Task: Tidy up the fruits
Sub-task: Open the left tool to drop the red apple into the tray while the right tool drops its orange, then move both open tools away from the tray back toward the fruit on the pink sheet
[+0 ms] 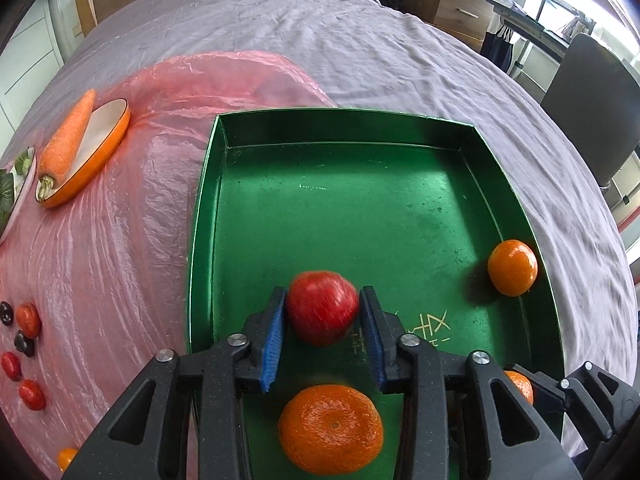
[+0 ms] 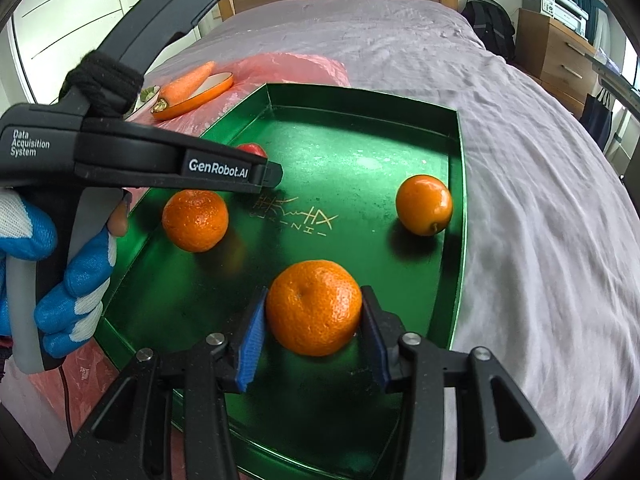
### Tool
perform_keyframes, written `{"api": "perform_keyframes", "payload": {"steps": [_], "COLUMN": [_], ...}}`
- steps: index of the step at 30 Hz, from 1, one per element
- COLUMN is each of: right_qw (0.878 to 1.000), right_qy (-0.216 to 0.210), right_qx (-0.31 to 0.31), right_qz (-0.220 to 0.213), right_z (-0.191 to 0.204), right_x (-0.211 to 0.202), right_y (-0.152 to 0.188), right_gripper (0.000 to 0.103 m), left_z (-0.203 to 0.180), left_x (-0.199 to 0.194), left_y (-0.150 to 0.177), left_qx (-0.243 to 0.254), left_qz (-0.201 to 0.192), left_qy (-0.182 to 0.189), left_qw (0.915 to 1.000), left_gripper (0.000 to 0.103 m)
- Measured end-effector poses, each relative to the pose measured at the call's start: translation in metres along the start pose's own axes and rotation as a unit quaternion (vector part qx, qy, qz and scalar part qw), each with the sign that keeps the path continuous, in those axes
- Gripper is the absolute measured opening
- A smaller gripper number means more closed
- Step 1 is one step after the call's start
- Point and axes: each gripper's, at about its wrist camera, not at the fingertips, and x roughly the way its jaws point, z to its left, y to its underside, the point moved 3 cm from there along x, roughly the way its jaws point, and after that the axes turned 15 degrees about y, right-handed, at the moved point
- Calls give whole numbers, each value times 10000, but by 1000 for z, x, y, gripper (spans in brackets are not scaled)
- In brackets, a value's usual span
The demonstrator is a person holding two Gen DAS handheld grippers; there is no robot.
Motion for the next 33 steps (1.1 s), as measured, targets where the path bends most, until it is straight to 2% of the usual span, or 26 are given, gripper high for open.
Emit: {"api": "perform_keyframes", "payload": {"steps": [1, 3, 8, 14, 17, 23, 26, 33], "right_qw": [10000, 10000, 9999, 9996, 9992, 9977, 9970, 9925], "right_qy": [2, 29, 62, 95, 95, -50, 144, 81], "right_qx": [-5, 16, 69, 206, 333, 615, 640, 1050], "right_qz": [4, 8, -65, -168, -198, -274, -415, -616], "right_z": [0, 0, -1, -4, -4, -8, -6, -5], "right_x": [0, -1, -10, -33, -47, -77, -96, -136], "right_y": [0, 0, -2, -3, 1, 12, 17, 34], "right_gripper": [92, 103, 103, 103, 103, 103, 103, 103], "left_z": [1, 3, 3, -6, -10, -17, -18, -17], "left_x": [0, -3, -20, -52, -68, -96, -113, -156], "left_y": [0, -2, -3, -1, 4, 29, 45, 81], "left_qx": [-31, -68, -106, -26, 70, 206, 264, 308], "left_qz": [8, -17, -172, -395, -483, -553, -646, -815], "left_qy": [75, 111, 265, 480, 470, 434, 430, 468], "left_qw": [10000, 9999, 9994, 9981, 9977, 9973, 9966, 9951], "left_gripper": [40, 42, 47, 47, 47, 47, 47, 47]}}
